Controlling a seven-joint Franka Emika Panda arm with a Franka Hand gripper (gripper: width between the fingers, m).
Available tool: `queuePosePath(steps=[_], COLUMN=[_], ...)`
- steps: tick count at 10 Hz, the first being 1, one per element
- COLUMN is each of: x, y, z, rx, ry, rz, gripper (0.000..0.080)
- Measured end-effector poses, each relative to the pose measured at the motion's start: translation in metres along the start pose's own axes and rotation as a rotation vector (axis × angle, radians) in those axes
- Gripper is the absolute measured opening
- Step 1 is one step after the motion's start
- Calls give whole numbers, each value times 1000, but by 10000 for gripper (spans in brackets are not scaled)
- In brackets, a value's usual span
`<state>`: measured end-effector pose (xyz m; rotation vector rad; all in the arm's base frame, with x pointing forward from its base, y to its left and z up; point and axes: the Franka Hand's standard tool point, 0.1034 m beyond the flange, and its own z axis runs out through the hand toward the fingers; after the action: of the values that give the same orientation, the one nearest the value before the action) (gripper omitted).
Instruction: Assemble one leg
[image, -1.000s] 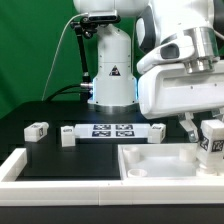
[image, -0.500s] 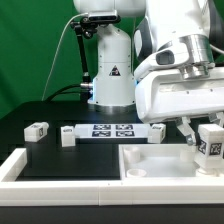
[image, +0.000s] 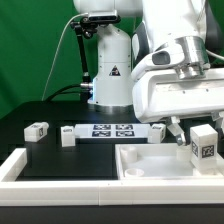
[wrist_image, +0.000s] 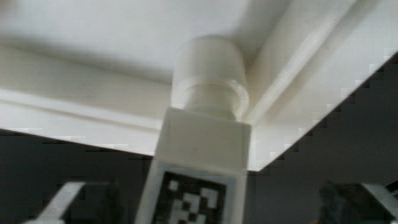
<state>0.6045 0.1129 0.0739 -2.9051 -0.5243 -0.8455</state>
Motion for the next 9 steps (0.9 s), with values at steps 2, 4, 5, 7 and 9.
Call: queuePosePath(steps=[2, 4, 5, 7, 9], x=[0, 0, 1, 22, 32], y=[0, 0, 0, 5, 6], z=[0, 0, 0, -12, -17], rx=[0, 0, 4, 6, 20], ry=[0, 0, -16, -43, -109], rz=[0, 0, -2, -11, -15], gripper=[642, 647, 649, 649, 649])
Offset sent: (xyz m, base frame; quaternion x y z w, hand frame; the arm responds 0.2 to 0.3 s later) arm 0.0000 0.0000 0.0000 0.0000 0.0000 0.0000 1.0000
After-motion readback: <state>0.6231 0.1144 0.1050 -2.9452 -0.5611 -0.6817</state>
